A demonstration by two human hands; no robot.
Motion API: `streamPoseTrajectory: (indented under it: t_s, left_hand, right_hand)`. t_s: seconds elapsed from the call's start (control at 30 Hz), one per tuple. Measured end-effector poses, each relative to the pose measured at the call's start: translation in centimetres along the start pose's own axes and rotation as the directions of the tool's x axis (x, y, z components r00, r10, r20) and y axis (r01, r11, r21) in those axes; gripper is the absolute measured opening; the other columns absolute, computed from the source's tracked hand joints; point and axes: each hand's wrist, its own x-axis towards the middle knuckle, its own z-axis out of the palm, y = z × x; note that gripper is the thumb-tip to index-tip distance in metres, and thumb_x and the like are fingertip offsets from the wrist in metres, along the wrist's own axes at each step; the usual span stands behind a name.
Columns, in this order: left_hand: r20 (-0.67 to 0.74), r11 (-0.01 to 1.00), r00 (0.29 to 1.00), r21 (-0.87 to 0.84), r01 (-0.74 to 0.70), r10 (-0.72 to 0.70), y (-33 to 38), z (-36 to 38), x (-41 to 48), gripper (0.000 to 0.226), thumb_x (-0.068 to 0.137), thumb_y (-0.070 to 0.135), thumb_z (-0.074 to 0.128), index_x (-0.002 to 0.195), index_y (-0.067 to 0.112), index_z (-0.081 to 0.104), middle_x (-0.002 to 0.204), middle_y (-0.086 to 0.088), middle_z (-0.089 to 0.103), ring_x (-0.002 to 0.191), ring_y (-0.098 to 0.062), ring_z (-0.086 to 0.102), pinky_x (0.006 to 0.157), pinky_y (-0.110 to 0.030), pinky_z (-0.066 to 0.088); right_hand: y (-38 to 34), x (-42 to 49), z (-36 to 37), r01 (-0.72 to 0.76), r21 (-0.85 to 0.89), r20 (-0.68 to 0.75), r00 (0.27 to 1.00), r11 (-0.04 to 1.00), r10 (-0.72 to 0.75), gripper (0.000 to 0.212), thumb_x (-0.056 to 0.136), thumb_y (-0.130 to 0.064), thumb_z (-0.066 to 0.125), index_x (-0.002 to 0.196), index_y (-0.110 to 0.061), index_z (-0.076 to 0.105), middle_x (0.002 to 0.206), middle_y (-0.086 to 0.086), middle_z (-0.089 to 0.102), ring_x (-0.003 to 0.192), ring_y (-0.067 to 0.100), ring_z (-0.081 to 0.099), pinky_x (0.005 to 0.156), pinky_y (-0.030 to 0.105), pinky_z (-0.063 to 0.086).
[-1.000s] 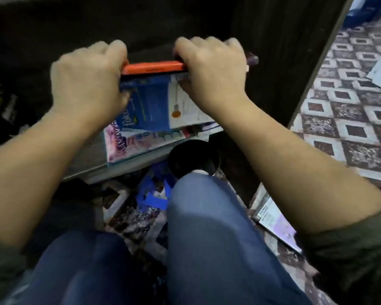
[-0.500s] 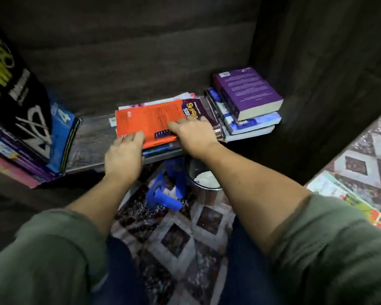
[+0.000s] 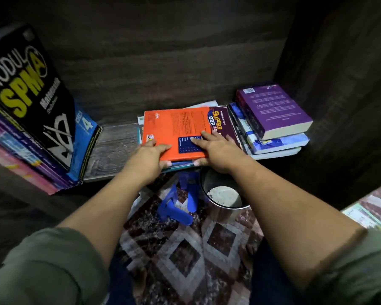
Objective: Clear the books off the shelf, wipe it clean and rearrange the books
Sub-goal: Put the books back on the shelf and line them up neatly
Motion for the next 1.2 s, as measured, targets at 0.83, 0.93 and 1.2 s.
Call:
streamPoseTrajectory:
  t_s: [0.83,0.93,1.2]
  left_hand:
    - [-0.608,0.974,0.793,0.193,0.117,0.025,0.0,-4.4,-3.5,0.028,0.078,0.007,0.069,0.096,0.009,0.049,0.085,-0.014,0.055,0.059,-0.038,0.061,0.045,-0.039,0.043]
    - [-0.742,0.993,0.669,0.041,0.108,-0.042,-1.2,-5.5,-4.0,0.038,0.081,0.006,0.066,0.105,0.009,0.037,0.095,-0.020,0.054,0.059,-0.041,0.059,0.044,-0.041,0.039]
    - [-0.845,0.945,0.464,-0.135,0.298,-0.267,-4.6,-8.7,-5.2,0.073,0.087,0.005,0.060,0.146,0.025,0.022,0.124,-0.018,0.044,0.089,-0.043,0.057,0.066,-0.052,0.048]
  right_hand:
    - [-6.4,-1.0,0.9,0.306,0.267,-0.580,0.809,0.914,-0.101,0.059,0.093,-0.017,0.053,0.147,-0.019,0.031,0.149,0.010,0.034,0.134,0.028,0.038,0.101,0.041,0.042]
    - [-4.9,-0.7,2.4,0.196,0.013,-0.301,0.936,0.981,-0.183,0.061,0.092,-0.026,0.055,0.147,-0.020,0.030,0.150,0.011,0.030,0.136,0.030,0.033,0.108,0.037,0.034]
    - [-4.7,-0.1,3.7,0.164,-0.218,-0.123,0.973,0.962,-0.194,0.069,0.098,-0.048,0.043,0.154,-0.028,0.008,0.162,0.004,0.006,0.149,0.023,0.006,0.119,0.040,0.010]
